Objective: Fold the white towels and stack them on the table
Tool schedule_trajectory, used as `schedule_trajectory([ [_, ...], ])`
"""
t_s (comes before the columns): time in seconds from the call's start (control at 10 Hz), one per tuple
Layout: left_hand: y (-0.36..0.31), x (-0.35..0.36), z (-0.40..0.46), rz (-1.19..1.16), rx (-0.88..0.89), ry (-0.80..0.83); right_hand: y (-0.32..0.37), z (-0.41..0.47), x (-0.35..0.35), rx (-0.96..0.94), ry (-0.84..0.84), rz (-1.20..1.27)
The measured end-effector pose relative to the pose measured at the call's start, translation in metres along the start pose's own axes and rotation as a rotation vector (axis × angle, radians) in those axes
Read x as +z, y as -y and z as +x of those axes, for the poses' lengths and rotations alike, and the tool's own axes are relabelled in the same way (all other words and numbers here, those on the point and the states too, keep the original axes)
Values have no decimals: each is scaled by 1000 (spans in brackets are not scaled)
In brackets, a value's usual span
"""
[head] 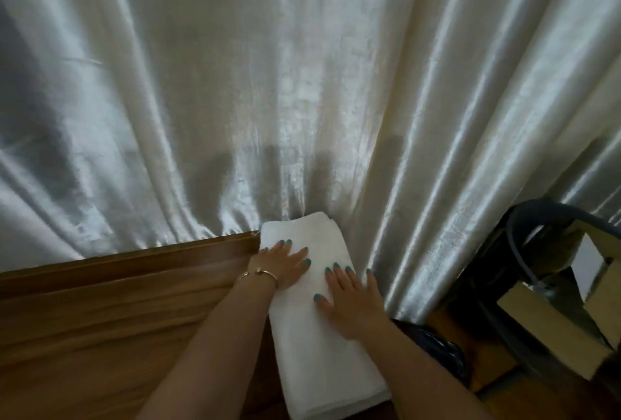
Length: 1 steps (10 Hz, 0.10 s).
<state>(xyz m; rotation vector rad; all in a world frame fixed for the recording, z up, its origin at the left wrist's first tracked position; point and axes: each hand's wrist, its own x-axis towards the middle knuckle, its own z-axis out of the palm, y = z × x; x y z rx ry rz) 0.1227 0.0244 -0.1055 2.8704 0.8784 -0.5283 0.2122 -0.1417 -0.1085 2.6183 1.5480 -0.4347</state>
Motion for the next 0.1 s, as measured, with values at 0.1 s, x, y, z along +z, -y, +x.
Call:
schedule_trajectory([
  [0.1, 45, -22, -46, -23, -44, -58, 42, 4, -53, -50, -51, 45],
])
